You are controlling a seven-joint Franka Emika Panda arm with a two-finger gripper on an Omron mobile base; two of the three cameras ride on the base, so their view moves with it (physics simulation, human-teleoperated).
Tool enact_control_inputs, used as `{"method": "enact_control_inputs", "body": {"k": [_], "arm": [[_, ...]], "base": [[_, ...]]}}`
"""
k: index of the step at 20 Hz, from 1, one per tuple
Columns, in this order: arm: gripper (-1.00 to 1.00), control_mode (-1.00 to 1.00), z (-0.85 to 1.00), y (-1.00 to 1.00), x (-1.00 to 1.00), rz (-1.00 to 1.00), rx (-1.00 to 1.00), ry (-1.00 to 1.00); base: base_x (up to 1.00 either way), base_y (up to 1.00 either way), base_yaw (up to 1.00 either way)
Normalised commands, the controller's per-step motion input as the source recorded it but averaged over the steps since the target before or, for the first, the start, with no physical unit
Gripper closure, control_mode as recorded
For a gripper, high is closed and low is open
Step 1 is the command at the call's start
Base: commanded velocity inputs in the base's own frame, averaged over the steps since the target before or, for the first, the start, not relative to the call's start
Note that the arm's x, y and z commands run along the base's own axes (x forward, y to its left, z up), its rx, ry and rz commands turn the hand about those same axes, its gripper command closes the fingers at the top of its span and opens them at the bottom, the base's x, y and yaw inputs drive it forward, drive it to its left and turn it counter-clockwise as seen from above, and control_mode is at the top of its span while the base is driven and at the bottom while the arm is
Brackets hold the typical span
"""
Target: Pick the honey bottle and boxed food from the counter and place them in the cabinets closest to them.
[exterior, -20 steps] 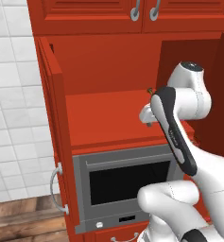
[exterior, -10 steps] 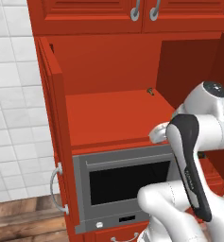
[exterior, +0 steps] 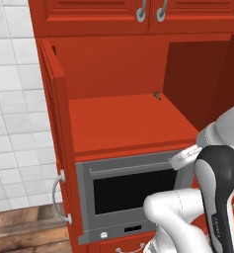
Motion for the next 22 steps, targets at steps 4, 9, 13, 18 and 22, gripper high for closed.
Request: {"method": "enact_control_inputs", "body": {"k": [4, 9, 13, 18, 22], "arm": [[-1.0, -1.0, -0.08, 0.0, -0.45, 0.04, -0.02, -0.15], [-1.0, -1.0, 0.0, 0.0, 0.0, 0.0, 0.0, -0.01], [-1.0, 1.0, -0.01, 0.0, -0.1, 0.0, 0.0, 0.0], [-1.0, 1.0, 0.0, 0.0, 0.0, 0.0, 0.0, 0.0], [-1.0, 1.0, 0.0, 0.0, 0.0, 0.0, 0.0, 0.0]], "base": [[0.0, 0.0, 0.0], [0.0, 0.0, 0.0], [-0.27, 0.0, 0.0], [-0.68, -0.05, 0.0], [-0.6, -0.08, 0.0]]}}
